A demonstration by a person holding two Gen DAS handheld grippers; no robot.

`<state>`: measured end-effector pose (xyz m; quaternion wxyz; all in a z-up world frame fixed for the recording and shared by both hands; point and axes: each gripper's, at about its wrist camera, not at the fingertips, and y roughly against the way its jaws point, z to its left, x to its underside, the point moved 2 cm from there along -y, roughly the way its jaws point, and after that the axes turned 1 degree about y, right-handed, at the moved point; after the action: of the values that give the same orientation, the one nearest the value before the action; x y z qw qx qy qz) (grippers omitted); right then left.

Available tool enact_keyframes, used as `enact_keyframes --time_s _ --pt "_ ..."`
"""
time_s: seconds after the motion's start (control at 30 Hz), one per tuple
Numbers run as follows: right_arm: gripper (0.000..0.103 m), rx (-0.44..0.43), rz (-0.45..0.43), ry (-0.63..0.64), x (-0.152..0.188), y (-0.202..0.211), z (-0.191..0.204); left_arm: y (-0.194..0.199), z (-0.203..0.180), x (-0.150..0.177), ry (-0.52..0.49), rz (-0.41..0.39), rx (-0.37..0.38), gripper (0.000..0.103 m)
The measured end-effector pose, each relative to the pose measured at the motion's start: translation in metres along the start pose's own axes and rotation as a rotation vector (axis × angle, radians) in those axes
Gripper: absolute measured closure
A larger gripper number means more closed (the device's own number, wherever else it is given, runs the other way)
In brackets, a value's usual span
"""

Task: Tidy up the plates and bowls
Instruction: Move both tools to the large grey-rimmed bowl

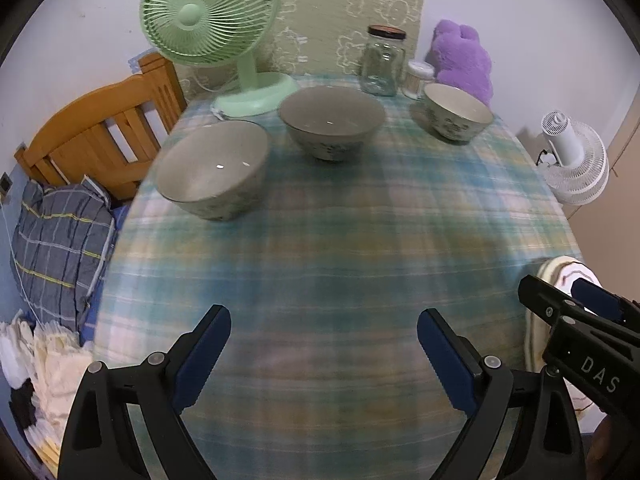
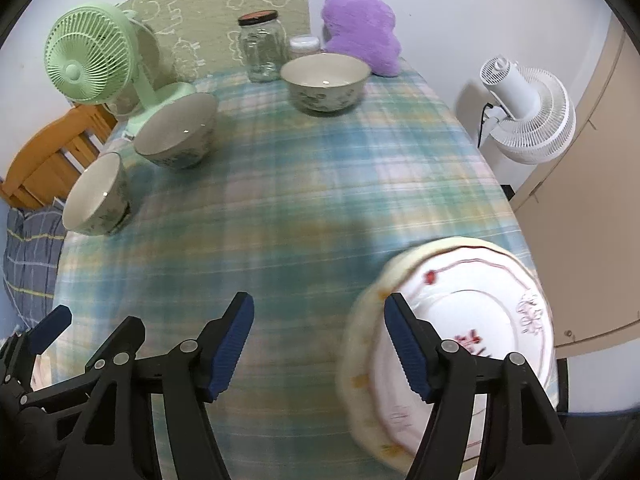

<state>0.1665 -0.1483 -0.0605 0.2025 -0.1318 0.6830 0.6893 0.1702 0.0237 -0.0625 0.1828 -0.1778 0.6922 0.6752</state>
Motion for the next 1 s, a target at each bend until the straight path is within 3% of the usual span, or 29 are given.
enact_keyframes --time_s 0.6,1.0 --pt "0.029 0.039 -0.087 -0.023 -0.037 0.006 0.101 -0.003 0.093 -0.056 -0.009 -0.069 0.007 0.010" --pt "0.029 -0.042 -0.131 -0.007 -0.080 -0.020 0.161 -0.037 0.134 -0.093 0.026 -0.099 -0.046 0.017"
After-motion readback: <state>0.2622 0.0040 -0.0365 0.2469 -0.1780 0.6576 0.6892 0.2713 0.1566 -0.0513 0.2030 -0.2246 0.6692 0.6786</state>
